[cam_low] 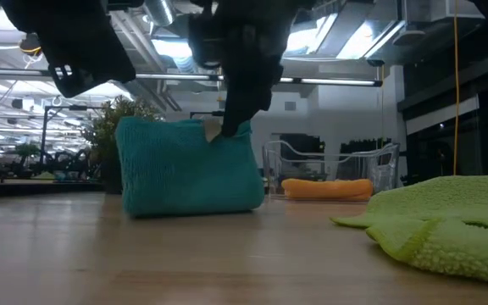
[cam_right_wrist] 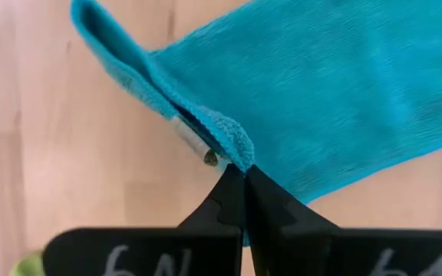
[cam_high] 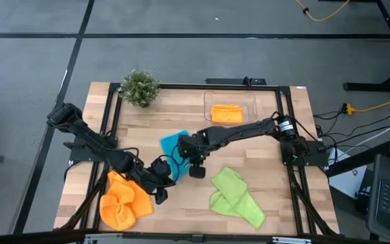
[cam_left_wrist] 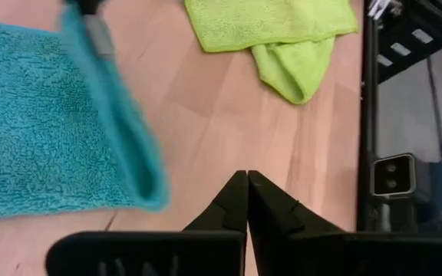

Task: Fold microfiber towels
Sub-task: Fold the blue microfiber cloth

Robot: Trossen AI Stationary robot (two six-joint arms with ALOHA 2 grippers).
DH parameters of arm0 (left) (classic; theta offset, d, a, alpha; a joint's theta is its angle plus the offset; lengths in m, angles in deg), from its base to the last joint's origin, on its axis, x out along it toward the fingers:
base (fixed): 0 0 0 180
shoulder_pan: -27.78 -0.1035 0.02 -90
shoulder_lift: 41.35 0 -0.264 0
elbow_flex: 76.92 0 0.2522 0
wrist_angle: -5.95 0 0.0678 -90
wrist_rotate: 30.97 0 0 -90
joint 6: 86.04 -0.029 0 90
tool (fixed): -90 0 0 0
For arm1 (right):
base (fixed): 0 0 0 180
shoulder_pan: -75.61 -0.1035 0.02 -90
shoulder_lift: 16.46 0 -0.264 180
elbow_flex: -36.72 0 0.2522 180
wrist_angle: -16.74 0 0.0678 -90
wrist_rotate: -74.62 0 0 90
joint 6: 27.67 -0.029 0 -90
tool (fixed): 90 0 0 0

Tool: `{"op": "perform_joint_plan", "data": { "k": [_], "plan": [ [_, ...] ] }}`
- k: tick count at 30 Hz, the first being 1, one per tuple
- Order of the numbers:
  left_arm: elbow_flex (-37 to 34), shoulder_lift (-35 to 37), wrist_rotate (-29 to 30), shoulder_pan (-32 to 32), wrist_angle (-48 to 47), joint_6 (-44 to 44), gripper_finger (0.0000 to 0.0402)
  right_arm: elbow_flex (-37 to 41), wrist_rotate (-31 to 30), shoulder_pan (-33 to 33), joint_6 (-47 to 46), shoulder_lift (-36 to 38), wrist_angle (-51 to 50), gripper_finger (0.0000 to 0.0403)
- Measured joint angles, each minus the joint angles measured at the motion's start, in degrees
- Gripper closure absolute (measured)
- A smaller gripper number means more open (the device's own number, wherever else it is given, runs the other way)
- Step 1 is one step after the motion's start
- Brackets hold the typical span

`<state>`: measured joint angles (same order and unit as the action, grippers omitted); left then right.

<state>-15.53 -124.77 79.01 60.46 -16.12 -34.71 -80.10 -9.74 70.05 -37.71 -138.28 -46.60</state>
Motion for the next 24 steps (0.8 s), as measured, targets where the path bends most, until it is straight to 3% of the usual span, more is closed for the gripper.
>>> {"op": "perform_joint_plan", "data": {
  "k": [11, 24],
  "plan": [
    [0.13, 5.75, 1.86, 0.01, 0.0, 0.29, 0.0401, -0.09, -1.66, 6.95, 1.37, -0.25, 6.21, 0.0401],
    [0.15, 6.3, 1.71, 0.01, -1.78, -0.89, 0.0401, 0.42, -4.1, 11.4, 1.39, -6.51, 10.31, 0.0396]
  ]
}}
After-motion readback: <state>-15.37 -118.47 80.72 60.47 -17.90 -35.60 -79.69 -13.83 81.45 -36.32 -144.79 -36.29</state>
